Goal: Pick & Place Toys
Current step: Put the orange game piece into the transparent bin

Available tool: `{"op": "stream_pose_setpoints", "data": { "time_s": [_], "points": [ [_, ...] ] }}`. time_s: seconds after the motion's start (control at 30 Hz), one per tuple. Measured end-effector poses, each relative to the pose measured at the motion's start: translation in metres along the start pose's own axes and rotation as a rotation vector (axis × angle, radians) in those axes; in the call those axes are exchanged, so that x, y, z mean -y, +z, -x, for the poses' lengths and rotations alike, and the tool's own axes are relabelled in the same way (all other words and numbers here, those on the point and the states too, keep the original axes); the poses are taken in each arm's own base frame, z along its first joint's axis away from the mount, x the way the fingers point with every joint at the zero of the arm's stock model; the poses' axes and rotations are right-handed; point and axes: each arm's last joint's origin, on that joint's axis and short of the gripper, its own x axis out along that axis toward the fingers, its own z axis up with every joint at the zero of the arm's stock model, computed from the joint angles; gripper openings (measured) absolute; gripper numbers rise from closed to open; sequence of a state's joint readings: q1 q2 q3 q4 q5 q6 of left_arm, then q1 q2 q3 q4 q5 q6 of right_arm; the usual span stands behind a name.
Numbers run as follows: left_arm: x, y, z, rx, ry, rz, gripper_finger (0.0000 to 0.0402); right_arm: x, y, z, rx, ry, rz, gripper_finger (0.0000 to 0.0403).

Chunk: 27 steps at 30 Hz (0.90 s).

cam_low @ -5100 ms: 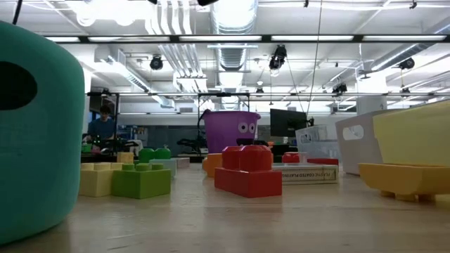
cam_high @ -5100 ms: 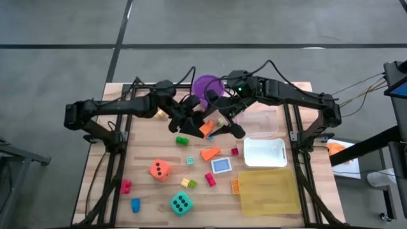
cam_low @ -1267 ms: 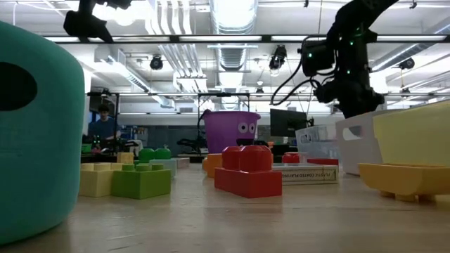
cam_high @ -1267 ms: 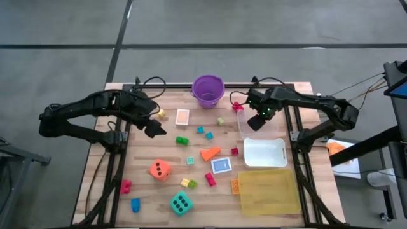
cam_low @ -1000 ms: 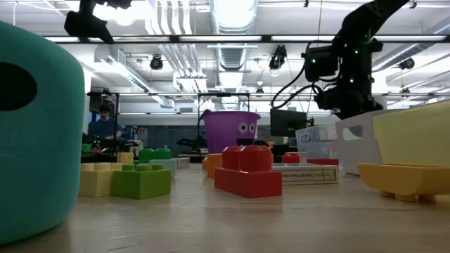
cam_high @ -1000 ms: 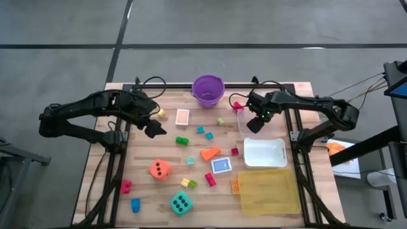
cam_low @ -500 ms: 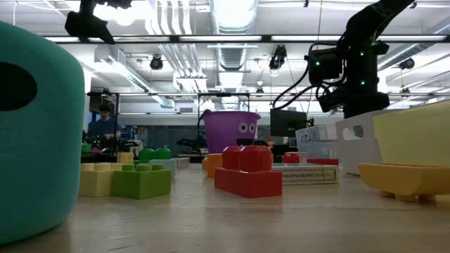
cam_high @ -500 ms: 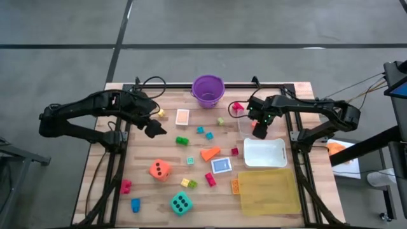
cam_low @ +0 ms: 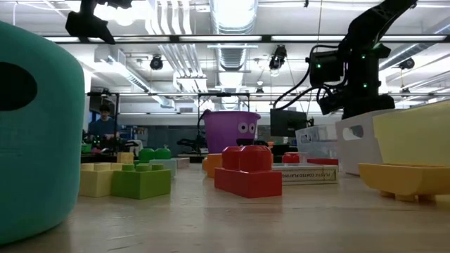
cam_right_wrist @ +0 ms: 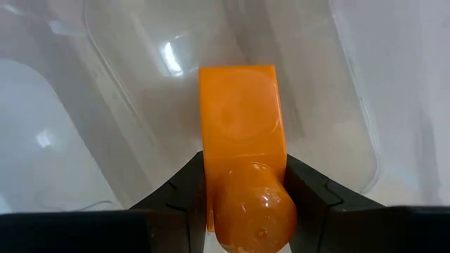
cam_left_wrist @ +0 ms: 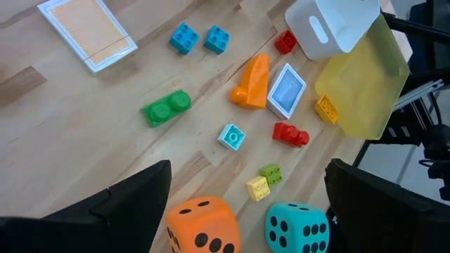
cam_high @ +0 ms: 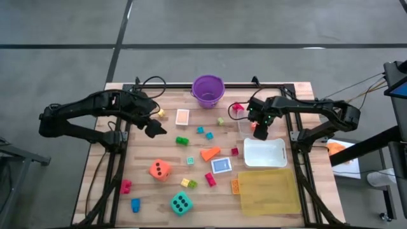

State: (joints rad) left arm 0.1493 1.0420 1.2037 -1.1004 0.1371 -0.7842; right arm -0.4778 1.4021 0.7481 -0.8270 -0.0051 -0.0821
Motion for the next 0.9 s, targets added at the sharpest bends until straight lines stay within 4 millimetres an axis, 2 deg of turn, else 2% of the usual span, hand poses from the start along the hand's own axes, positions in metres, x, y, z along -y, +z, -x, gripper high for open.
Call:
{"op": "stream_pose_setpoints", "data": {
  "time_s": [0.9],
  "points": [
    [0.0, 0.0, 0.0, 0.0, 0.0, 0.001, 0.0365, 0.0006, 0.0004, -0.0016, 0.016, 0.031, -0.03, 0.0125]
  ]
}}
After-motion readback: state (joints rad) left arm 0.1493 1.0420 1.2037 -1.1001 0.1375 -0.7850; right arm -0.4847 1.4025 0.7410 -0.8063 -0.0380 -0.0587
